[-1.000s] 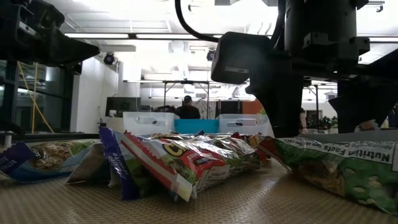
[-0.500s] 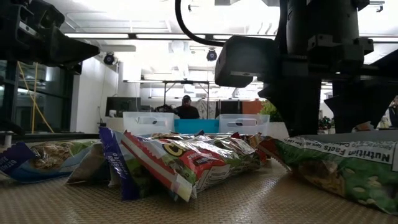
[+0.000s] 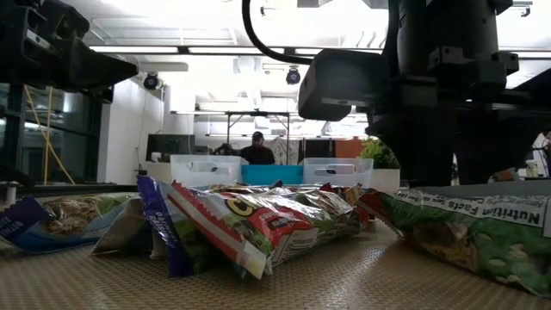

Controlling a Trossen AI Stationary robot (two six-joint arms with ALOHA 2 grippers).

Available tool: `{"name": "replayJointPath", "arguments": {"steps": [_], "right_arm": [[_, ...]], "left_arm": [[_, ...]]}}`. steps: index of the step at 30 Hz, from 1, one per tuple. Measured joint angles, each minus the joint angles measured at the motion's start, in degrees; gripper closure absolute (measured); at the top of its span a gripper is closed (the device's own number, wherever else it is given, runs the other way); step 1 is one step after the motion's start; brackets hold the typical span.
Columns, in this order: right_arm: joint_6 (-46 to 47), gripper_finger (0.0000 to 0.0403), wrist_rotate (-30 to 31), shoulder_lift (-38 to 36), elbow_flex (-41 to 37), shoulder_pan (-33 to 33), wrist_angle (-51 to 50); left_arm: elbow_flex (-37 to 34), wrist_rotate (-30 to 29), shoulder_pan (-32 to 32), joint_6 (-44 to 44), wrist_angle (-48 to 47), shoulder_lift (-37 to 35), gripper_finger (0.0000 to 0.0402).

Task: Pick and place Granola Bars by type
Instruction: Put the red granola bar into the right transparent bin

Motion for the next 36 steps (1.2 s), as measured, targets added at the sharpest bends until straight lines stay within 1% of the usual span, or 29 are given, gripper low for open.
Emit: {"name": "replayJointPath", "arguments": {"steps": [5,16,20,24,36], "right_arm": [[-0.57,0.0317,-0.09,0.00,0.00,0.00,0.16],[-1.84,0.0319,-0.87,-0.28,-0.11,0.00,1.06],[-1.92,0.0319,0.69,-1.92,-0.06,0.13,2.10],[-2.36,0.0319,2.99,-3.15,0.02,0.13,1.09],[-5.03,0.0319,4.26,-3.85,0.02,0.28,2.65]], "left_arm": [[0.02,-0.02,0.00,0.02,0.00,0.00,0.0401],[0.00,-0.02,-0.01,0.00,0.00,0.00,0.0401],[0.00,-0.02,-0.02,0.02,0.00,0.00,0.0401],[0.01,-0.02,-0.01,0.00,0.00,-0.01,0.0401],[0.02,0.00,0.00,0.01,0.00,-0.01,0.0401]]}}
